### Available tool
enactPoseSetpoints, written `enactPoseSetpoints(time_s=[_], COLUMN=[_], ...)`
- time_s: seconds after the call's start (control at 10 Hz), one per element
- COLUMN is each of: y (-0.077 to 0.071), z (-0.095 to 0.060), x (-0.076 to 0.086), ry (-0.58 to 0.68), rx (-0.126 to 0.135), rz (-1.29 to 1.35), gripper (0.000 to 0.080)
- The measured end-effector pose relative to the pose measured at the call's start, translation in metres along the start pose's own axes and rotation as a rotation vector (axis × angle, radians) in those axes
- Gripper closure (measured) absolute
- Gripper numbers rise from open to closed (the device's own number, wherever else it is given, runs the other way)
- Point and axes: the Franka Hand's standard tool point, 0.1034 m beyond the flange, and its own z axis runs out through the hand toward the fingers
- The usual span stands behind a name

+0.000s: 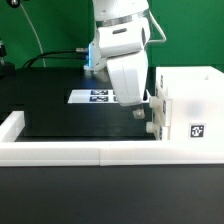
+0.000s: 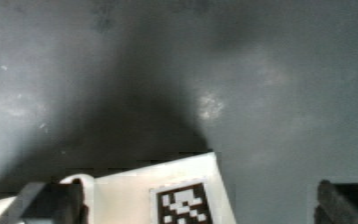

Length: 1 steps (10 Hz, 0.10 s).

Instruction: Assemble drawer

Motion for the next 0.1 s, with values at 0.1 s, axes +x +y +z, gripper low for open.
enactPoseSetpoints(time_s=[0.1], y=[0.0], z=[0.0001], x=[-0.0001], ry=[0.0], rx=[0.0], rz=[0.0], gripper=[0.0151])
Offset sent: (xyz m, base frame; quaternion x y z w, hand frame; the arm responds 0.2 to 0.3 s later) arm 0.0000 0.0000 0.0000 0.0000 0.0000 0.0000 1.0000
